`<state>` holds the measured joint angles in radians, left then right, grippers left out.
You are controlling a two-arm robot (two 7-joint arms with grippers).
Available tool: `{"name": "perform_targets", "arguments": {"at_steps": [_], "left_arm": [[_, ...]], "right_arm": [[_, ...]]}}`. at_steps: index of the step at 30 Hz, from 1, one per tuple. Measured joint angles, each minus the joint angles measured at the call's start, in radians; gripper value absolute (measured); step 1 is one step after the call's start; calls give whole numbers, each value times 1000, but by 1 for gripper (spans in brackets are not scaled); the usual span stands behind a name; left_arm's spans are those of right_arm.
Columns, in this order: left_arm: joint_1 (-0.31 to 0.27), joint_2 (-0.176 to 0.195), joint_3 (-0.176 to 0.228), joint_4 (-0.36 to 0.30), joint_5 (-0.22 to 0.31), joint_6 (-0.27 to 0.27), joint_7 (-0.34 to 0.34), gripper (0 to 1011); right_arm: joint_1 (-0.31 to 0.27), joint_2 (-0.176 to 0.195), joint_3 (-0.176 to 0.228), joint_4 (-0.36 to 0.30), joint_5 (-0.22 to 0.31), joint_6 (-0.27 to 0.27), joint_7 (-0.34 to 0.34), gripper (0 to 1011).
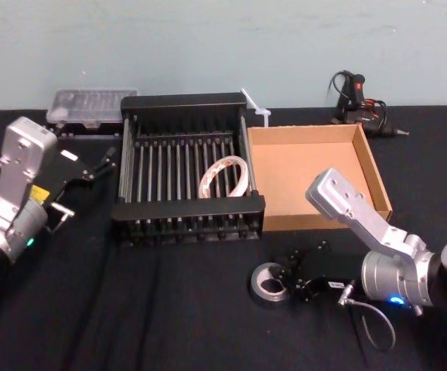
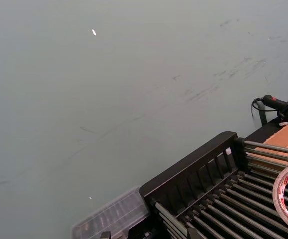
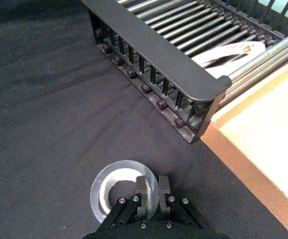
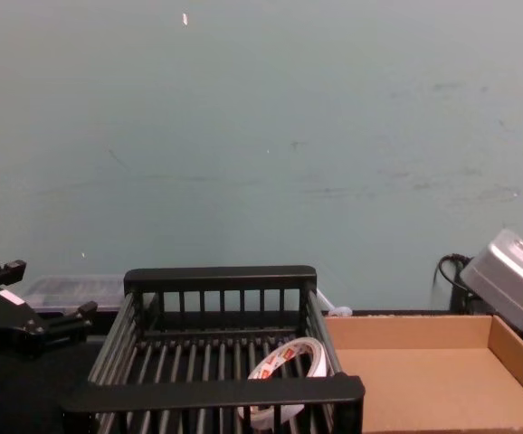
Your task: Pick up the white tape and place it into the black box , Pick up the silver tape and place it into the brown box.
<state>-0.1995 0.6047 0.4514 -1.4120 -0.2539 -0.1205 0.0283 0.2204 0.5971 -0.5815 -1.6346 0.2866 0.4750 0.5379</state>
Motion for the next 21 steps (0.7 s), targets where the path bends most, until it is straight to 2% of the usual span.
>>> {"name": "perform_targets", "arguments": {"at_steps": [12, 21], "left_arm": [[0, 0, 0, 0, 0, 0, 0, 1001], [0, 0, 0, 0, 0, 0, 0, 1001]], "right_arm": [[-4, 14, 2, -14, 2, -23, 15, 157], [-28, 43, 51, -50, 35, -28, -5, 157]]}}
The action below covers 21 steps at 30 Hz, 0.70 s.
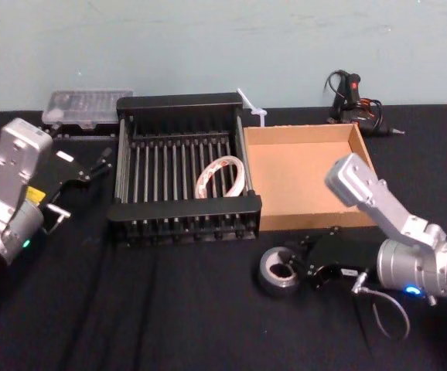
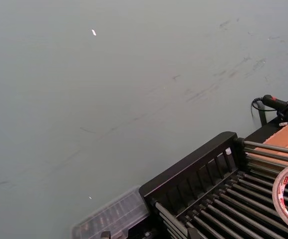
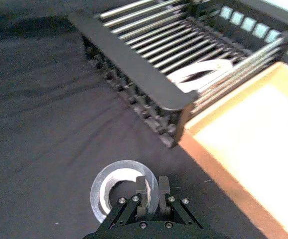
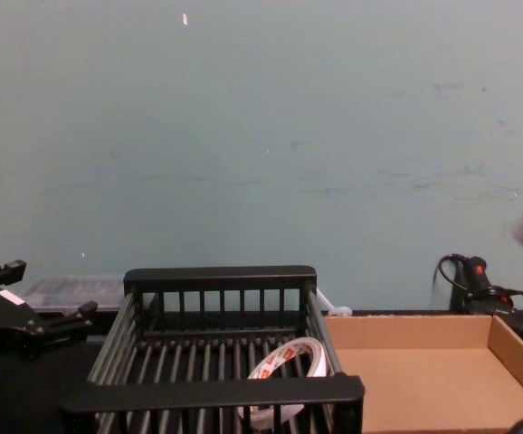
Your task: Pick up the white tape and place it into the black box , Pick up the silver tape and place it into the brown box.
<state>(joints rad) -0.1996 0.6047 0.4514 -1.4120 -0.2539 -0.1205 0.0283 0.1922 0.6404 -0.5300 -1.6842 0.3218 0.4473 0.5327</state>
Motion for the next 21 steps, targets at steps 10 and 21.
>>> {"name": "perform_targets", "arguments": {"at_steps": [10, 21], "left_arm": [[0, 0, 0, 0, 0, 0, 0, 1001], [0, 0, 0, 0, 0, 0, 0, 1001]], "right_arm": [[-6, -5, 71, -2, 31, 6, -65, 157], [46, -57, 136, 69, 45, 31, -140, 157]]}}
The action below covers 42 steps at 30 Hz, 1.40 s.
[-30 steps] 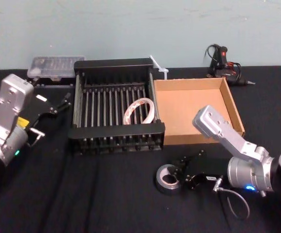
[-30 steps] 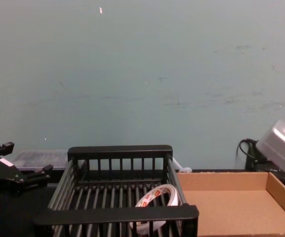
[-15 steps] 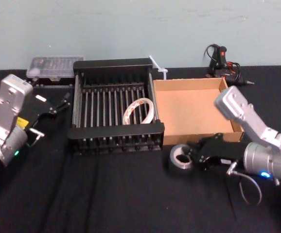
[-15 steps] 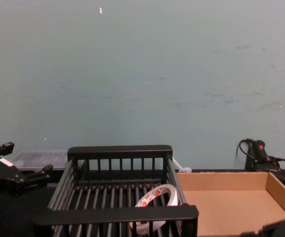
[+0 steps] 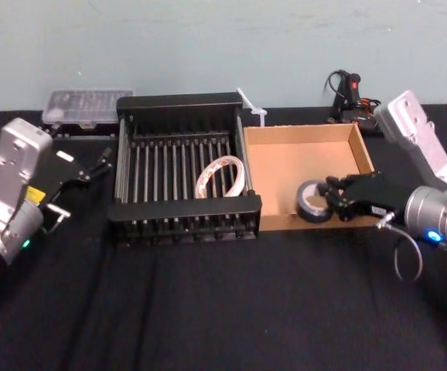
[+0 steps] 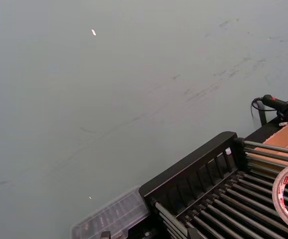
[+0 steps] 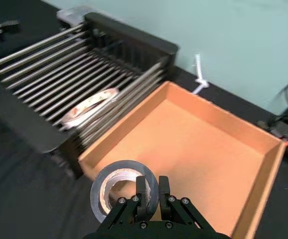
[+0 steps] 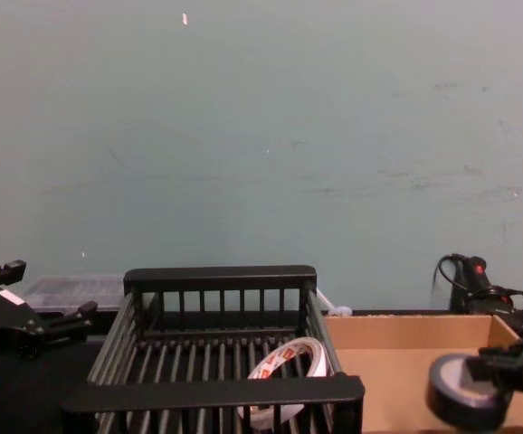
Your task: Pick up the white tape and place it into the black box , Pick up the silver tape and place it into the brown box.
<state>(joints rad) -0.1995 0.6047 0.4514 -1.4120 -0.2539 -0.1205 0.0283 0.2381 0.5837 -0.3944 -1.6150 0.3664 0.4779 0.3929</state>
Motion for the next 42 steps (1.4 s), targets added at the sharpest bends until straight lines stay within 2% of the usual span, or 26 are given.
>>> {"name": "perform_targets", "arguments": {"at_steps": [9, 21, 28, 42], "left_arm": [[0, 0, 0, 0, 0, 0, 0, 1002], [0, 0, 0, 0, 0, 0, 0, 1001], [0, 0, 0, 0, 0, 0, 0, 1001], [0, 0, 0, 0, 0, 0, 0, 1001]], "right_arm": [[69, -57, 22, 93, -2, 12, -30, 157], [142, -117, 32, 203, -15, 13, -42, 157], [149, -128, 37, 221, -23, 7, -43, 157], [150, -127, 35, 219, -23, 6, -43, 159]]}}
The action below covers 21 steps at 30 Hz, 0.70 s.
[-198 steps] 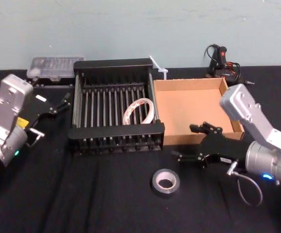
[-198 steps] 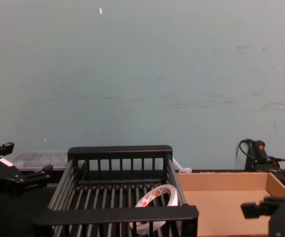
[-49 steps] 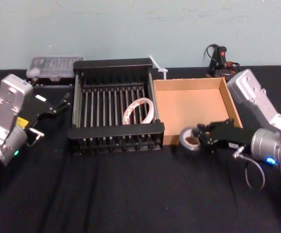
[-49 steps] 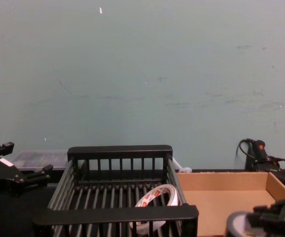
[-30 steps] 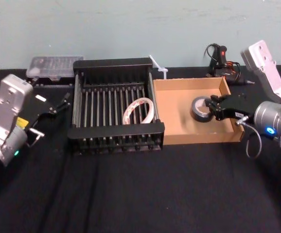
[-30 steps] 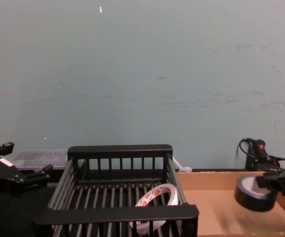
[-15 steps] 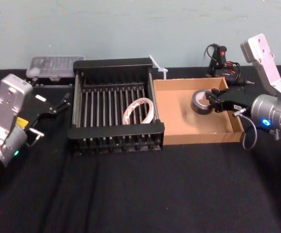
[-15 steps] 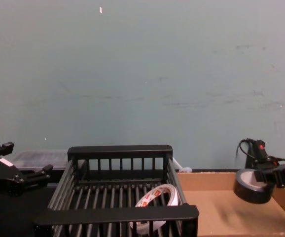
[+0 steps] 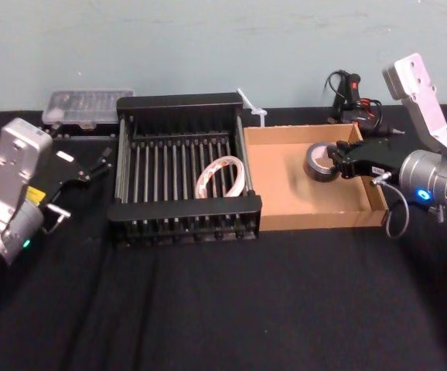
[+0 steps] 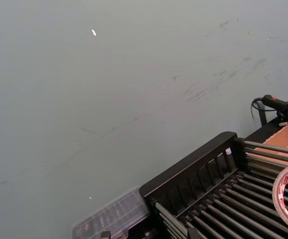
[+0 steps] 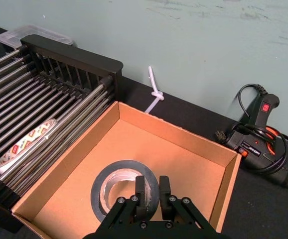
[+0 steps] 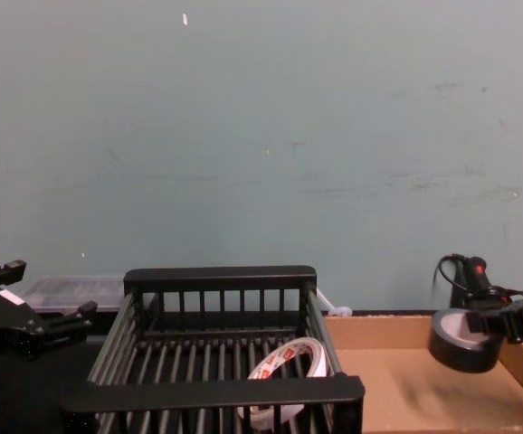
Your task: Pick up the white tape and place it into the black box , Pick up the silver tape and place it into the brown box.
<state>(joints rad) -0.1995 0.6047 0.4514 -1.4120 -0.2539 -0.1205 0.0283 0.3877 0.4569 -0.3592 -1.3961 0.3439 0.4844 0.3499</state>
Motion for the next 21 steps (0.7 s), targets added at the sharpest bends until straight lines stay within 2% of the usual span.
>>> {"name": "perform_targets", "arguments": {"at_steps": [7, 8, 9, 16, 21], "left_arm": [[0, 0, 0, 0, 0, 0, 0, 1001], [0, 0, 0, 0, 0, 0, 0, 1001], [0, 0, 0, 0, 0, 0, 0, 1001], [0, 0, 0, 0, 0, 0, 0, 1001], [0, 0, 0, 0, 0, 0, 0, 1001]], "right_arm": [[0, 0, -1, -1, 0, 0, 1, 324], [0, 1, -1, -1, 0, 0, 1, 381], [0, 1, -1, -1, 0, 0, 1, 392], [0, 1, -1, -1, 1, 1, 2, 646], [0, 1, -1, -1, 1, 1, 2, 783]]}}
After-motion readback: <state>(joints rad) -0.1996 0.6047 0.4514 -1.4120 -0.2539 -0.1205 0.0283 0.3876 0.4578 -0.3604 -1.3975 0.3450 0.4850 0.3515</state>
